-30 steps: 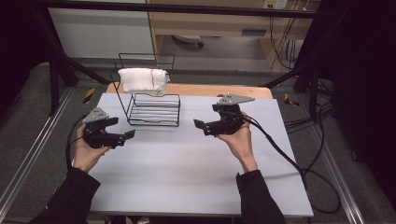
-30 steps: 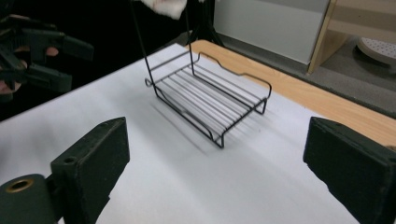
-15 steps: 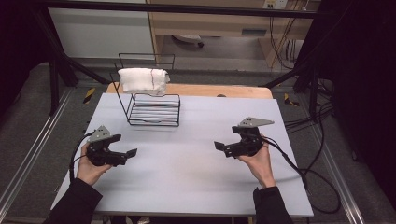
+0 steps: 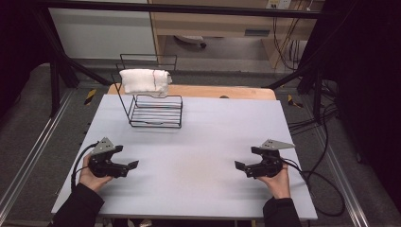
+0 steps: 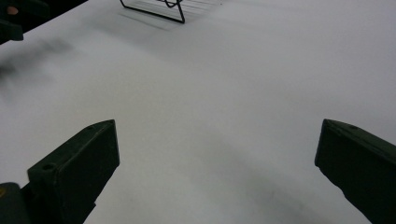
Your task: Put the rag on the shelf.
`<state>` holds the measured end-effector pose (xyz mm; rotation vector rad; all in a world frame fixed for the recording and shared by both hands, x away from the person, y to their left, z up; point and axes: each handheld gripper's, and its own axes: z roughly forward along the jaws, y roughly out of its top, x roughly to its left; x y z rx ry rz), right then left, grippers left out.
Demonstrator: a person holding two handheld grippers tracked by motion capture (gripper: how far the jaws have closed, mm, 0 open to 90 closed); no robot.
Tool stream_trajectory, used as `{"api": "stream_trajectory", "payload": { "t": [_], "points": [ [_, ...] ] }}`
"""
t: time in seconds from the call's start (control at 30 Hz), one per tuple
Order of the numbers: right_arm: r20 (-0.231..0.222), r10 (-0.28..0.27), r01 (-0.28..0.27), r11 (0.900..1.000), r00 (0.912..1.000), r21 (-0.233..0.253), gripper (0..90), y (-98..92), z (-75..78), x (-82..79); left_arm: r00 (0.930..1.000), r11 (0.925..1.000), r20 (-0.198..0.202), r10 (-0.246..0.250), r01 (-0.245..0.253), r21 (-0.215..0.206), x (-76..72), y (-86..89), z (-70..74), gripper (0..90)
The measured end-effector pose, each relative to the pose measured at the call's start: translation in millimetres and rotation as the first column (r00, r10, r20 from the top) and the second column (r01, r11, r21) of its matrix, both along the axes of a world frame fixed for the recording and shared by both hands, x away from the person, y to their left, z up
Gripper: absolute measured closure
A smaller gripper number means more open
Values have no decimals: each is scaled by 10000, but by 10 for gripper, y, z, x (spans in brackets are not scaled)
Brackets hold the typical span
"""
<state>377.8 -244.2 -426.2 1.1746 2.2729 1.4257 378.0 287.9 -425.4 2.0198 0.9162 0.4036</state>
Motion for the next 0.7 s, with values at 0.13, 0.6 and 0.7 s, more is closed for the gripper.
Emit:
{"api": "stream_trajectory", "payload": {
  "t": [0.13, 0.6, 0.7],
  "points": [
    [-6, -135, 135, 9999, 9999, 46, 4, -138, -92, -67, 10000, 10000, -57, -71, 71, 54, -7, -7, -37, 79],
    [-157, -220, 218, 9996, 9996, -161, 2, -228, -205, -141, 9997, 9999, -170, -147, 148, 85, -42, -8, -99, 83],
    [-164, -258, 255, 9995, 9995, -163, 2, -230, -204, -142, 9998, 9999, -160, -128, 129, 91, -46, -4, -101, 83]
  ]
}}
